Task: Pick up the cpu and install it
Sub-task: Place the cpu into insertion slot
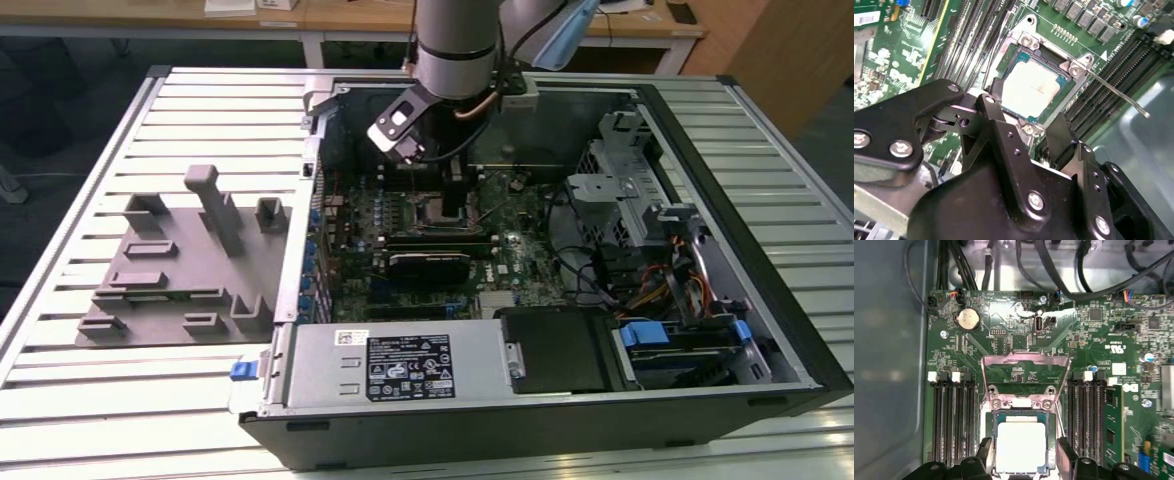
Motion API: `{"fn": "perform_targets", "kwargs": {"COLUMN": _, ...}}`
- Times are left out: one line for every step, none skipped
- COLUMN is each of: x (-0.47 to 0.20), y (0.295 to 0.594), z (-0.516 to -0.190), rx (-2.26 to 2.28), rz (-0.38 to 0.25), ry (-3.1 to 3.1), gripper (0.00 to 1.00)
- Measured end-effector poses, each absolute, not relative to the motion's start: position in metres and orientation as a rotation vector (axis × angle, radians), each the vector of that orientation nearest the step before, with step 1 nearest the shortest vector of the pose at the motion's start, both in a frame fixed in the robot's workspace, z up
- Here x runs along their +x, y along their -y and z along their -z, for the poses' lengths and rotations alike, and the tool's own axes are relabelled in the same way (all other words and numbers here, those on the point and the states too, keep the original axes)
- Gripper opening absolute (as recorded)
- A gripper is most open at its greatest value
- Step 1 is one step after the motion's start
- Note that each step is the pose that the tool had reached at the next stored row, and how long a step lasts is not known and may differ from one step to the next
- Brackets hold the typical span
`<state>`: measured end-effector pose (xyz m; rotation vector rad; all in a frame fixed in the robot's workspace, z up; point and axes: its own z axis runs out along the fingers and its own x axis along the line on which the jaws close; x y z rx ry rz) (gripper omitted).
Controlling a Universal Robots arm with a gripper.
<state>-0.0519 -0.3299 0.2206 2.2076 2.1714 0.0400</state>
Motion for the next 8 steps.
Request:
{"fn": "perform_targets", "kwargs": {"x": -0.052, "y": 0.330, "z": -0.223, "rx": 2.207, "rz": -0.041, "ry": -2.171, "gripper": 0.62}}
{"fn": "perform_targets", "kwargs": {"x": -0.052, "y": 0.330, "z": -0.226, "rx": 2.207, "rz": -0.042, "ry": -2.171, "gripper": 0.62}}
{"fn": "perform_targets", "kwargs": {"x": -0.052, "y": 0.330, "z": -0.228, "rx": 2.207, "rz": -0.042, "ry": -2.171, "gripper": 0.62}}
{"fn": "perform_targets", "kwargs": {"x": -0.052, "y": 0.330, "z": -0.231, "rx": 2.207, "rz": -0.043, "ry": -2.170, "gripper": 0.62}}
{"fn": "perform_targets", "kwargs": {"x": -0.052, "y": 0.330, "z": -0.234, "rx": 2.206, "rz": -0.043, "ry": -2.170, "gripper": 0.62}}
{"fn": "perform_targets", "kwargs": {"x": -0.052, "y": 0.330, "z": -0.236, "rx": 2.206, "rz": -0.044, "ry": -2.169, "gripper": 0.62}}
{"fn": "perform_targets", "kwargs": {"x": -0.052, "y": 0.330, "z": -0.238, "rx": 2.205, "rz": -0.045, "ry": -2.169, "gripper": 0.62}}
{"fn": "perform_targets", "kwargs": {"x": -0.052, "y": 0.330, "z": -0.240, "rx": 2.205, "rz": -0.046, "ry": -2.169, "gripper": 0.62}}
